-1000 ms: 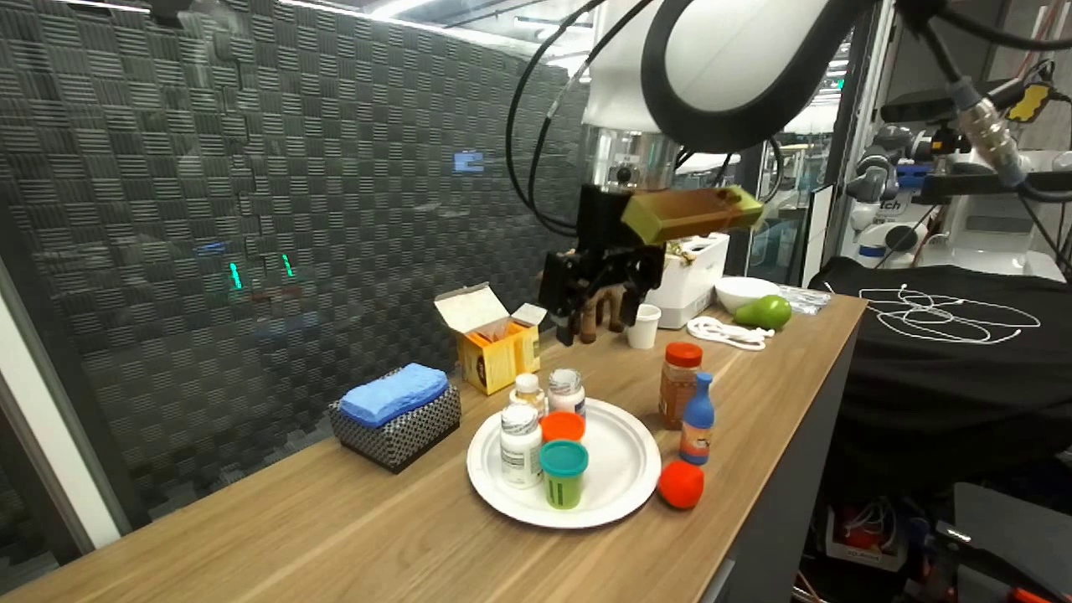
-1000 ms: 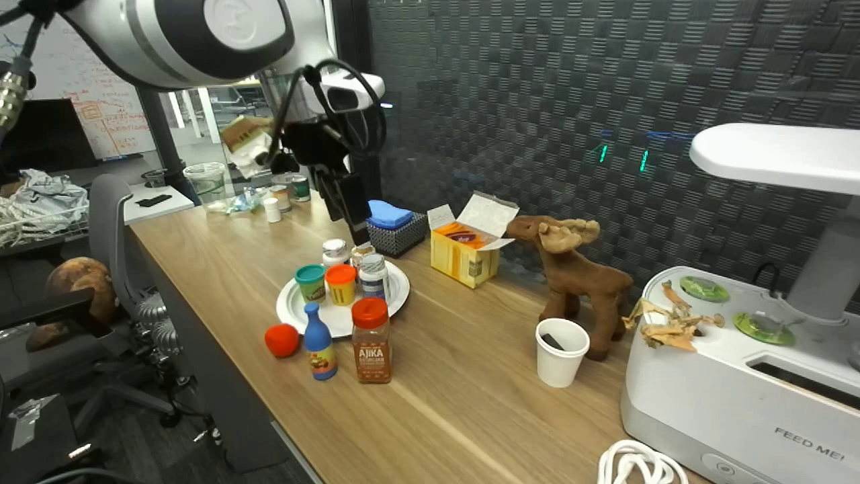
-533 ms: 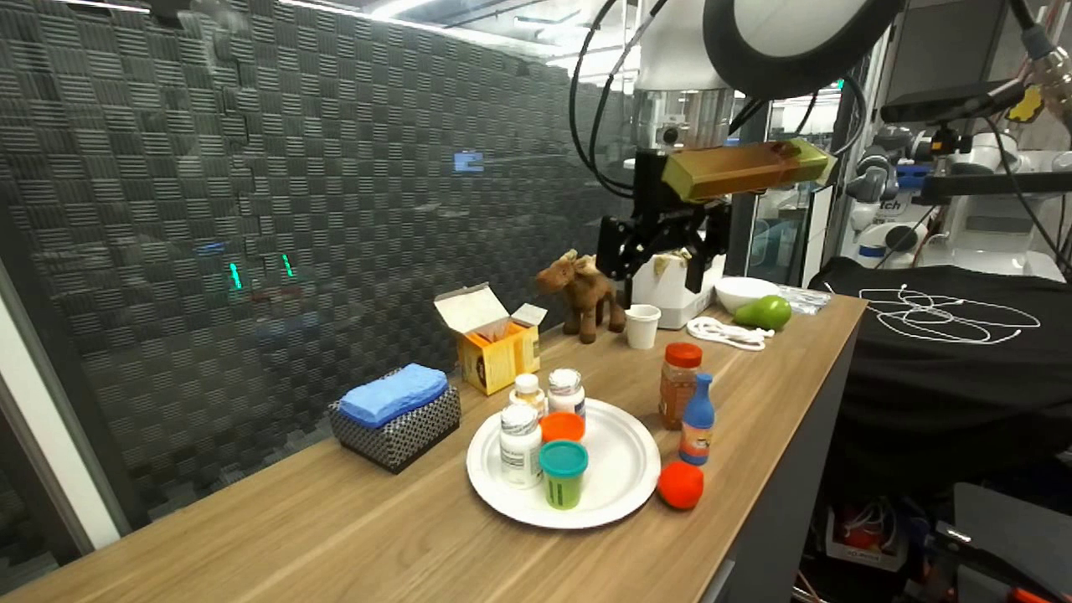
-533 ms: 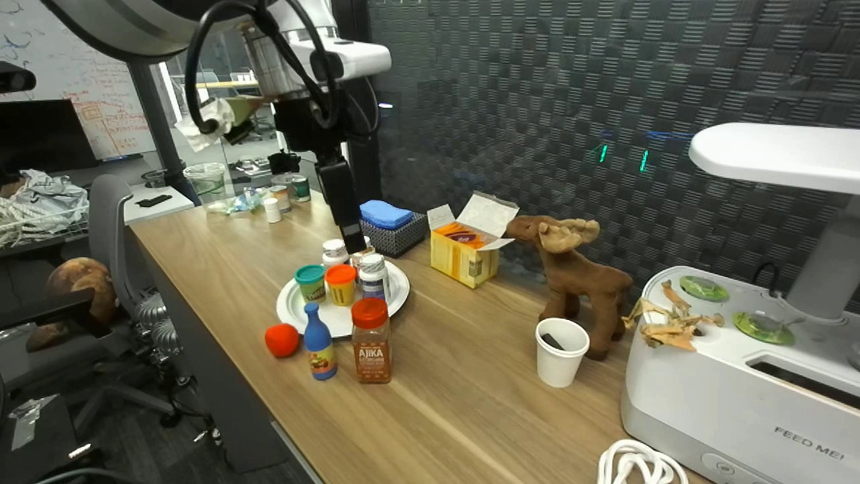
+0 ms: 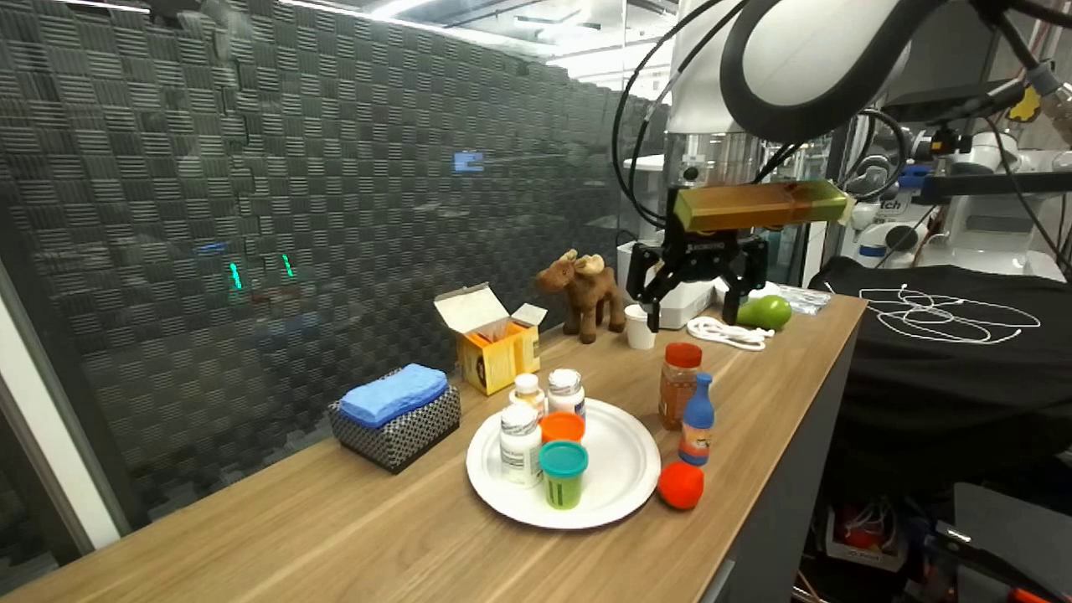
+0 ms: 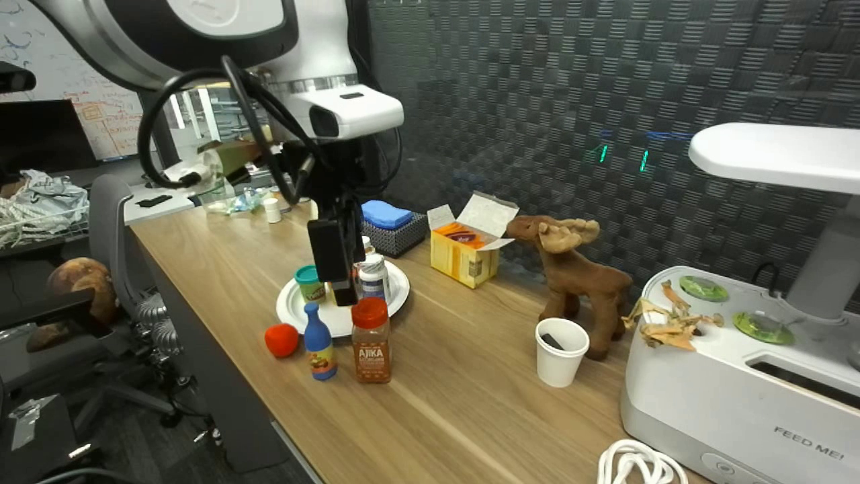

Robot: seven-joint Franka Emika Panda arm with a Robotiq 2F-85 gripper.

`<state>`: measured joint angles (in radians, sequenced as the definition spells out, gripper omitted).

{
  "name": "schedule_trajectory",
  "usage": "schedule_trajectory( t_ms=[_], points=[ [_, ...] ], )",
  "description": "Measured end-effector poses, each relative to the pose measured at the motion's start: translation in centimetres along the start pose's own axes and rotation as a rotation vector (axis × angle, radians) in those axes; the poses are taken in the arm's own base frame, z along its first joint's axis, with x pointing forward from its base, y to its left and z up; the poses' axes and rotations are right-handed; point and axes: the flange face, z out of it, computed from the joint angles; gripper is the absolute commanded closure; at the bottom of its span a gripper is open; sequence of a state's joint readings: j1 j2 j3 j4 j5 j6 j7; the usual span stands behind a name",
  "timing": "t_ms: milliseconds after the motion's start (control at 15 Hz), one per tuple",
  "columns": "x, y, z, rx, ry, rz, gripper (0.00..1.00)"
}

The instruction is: Put the bottles and the orange plushie surrounding the white plate on the white plate

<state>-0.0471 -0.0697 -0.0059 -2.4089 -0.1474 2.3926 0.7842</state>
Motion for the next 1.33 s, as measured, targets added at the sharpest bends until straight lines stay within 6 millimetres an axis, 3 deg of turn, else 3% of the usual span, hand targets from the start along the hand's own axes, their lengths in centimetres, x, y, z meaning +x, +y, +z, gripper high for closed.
schedule_trajectory(
  t_ms=[467,533,667,1067,1333],
  points=[
    [0.5,0.3,3.3,0.024,-0.025,0.056,0.03],
    [0.5,0.3,3.7,0.025,-0.028,0.058,0.27],
    [0.5,0.2,4.3,0.025,-0.035,0.063,0.29],
    [0.6,0.3,4.3,0.027,-0.034,0.067,0.76],
    [0.6,0.2,3.7,0.034,-0.024,0.067,0.76]
  ],
)
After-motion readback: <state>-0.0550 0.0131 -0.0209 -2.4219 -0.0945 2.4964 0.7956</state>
